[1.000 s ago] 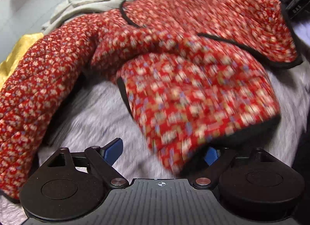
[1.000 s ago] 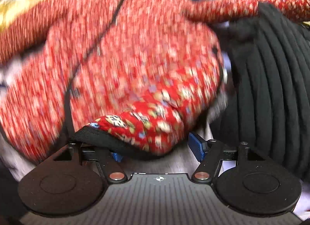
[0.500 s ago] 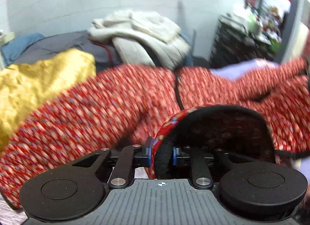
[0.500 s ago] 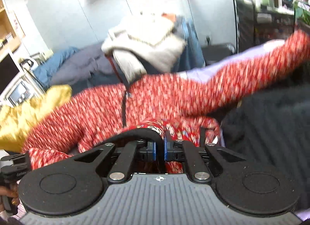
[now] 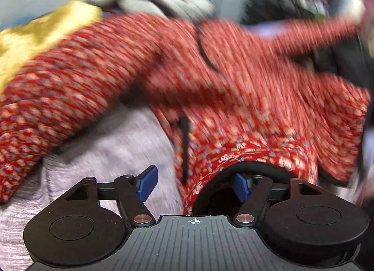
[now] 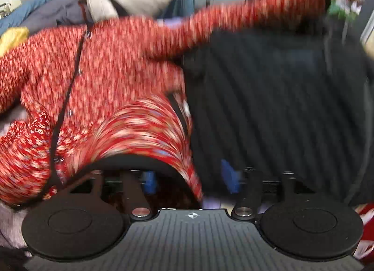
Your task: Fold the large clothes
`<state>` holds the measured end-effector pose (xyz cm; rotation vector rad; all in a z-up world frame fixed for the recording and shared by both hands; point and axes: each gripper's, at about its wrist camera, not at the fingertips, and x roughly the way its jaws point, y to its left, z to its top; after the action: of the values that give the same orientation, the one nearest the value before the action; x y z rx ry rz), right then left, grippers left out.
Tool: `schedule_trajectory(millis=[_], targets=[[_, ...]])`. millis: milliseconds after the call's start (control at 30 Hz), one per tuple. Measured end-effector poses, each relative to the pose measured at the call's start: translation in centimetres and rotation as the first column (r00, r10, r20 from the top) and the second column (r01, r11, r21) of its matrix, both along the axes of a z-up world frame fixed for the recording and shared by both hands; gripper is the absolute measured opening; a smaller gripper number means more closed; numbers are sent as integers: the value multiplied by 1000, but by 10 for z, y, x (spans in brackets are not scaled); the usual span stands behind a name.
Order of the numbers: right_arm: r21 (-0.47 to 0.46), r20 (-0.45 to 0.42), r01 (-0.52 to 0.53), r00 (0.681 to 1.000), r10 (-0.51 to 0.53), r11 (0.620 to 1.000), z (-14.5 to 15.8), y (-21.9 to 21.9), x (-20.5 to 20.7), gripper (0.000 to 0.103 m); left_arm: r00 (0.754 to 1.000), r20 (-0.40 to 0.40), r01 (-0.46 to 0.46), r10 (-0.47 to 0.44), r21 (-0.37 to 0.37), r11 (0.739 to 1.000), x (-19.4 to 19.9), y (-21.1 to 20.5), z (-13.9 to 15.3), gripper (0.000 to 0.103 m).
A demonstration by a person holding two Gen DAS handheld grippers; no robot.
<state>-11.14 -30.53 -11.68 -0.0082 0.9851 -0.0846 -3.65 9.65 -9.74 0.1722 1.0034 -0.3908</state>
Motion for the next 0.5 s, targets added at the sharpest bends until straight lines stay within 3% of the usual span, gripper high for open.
schedule_trajectory(millis=[67, 133, 233, 367, 500], targets=[[-62, -70, -30, 997, 26, 998, -19, 1, -4, 75, 991, -59, 122, -118, 68, 990, -14, -13, -14, 103], [-133, -102, -64, 994, 50, 989, -26, 1, -13, 75, 984, -51, 178, -173, 93, 980, -32, -12, -14, 103], [-192, -100, -91, 992, 73, 977, -23, -1, -29, 76, 993, -22, 113, -112, 65, 991, -46, 11, -10, 103], [-140, -25, -130, 991, 128, 982, -16, -6, -42, 80, 1000, 11, -10, 10, 54, 999, -52, 32, -14, 103], [-198, -53, -212, 977, 206, 957, -35, 14, -29, 78, 999, -14, 46, -45, 83, 995, -47, 19, -31, 103]])
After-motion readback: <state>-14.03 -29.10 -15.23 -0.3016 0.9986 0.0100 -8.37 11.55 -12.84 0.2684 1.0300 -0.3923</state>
